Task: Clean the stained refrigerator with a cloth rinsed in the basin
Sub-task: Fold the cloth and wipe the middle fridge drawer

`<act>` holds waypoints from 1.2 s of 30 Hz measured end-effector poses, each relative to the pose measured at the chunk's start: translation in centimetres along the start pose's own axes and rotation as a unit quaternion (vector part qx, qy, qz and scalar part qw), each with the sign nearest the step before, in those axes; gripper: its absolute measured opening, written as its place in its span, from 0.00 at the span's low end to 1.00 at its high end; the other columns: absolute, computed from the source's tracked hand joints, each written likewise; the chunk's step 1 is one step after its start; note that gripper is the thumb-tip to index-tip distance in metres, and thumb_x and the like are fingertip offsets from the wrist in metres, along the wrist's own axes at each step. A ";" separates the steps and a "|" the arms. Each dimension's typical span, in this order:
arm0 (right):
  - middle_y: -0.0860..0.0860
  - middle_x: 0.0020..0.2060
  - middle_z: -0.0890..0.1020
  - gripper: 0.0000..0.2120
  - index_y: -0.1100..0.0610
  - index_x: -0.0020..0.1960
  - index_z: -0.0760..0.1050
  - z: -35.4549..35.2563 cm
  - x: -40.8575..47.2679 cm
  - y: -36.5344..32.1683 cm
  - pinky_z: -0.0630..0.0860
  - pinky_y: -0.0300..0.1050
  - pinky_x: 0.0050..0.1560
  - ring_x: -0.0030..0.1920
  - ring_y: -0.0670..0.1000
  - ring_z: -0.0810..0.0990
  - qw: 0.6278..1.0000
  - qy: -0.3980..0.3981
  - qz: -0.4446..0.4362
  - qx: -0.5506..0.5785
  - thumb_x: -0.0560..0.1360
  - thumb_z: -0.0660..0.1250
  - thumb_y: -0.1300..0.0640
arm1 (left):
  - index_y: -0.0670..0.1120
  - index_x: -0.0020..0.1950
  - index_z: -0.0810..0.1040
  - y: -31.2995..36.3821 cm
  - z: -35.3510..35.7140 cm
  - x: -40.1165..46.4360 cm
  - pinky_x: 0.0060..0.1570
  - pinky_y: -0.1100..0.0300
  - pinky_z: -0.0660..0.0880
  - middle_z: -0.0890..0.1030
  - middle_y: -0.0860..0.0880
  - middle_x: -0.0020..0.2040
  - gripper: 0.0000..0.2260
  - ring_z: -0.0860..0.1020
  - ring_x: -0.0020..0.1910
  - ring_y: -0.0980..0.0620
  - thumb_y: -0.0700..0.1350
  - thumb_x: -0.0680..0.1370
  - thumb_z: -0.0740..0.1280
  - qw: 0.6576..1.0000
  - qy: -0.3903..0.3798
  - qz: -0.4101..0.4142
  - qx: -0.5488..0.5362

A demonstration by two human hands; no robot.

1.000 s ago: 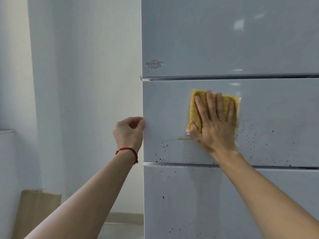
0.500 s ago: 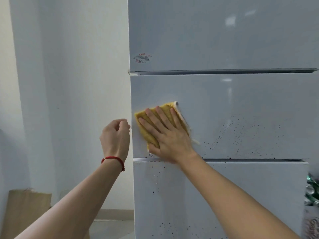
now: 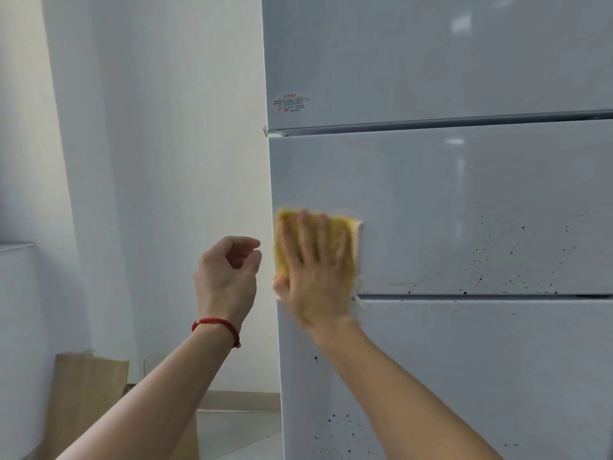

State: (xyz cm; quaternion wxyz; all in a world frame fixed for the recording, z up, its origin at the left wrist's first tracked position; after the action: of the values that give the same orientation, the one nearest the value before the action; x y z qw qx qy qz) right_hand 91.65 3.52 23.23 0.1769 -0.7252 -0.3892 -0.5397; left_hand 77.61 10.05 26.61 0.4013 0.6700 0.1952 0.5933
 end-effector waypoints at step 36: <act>0.55 0.84 0.44 0.41 0.50 0.85 0.41 -6.6 -2.6 28.9 0.47 0.72 0.78 0.84 0.60 0.43 0.858 0.108 0.500 0.054 0.77 0.42 0.31 | 0.61 0.74 0.71 9.2 15.3 -2.0 0.73 0.28 0.51 0.62 0.46 0.79 0.28 0.58 0.79 0.39 0.62 0.74 0.60 0.751 -0.165 0.486 0.415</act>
State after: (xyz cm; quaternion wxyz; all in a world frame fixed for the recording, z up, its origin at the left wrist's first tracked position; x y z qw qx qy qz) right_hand 108.95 -20.25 27.89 0.5026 -0.7489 0.0190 -0.4315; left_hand 89.75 -1.61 32.82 -0.2326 0.8624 0.0010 0.4497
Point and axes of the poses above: each hand's wrist, its own x-axis towards the middle knuckle, its own z-axis out of the palm, y = z × x, the point moved 2 cm from there along x, towards the middle knuckle
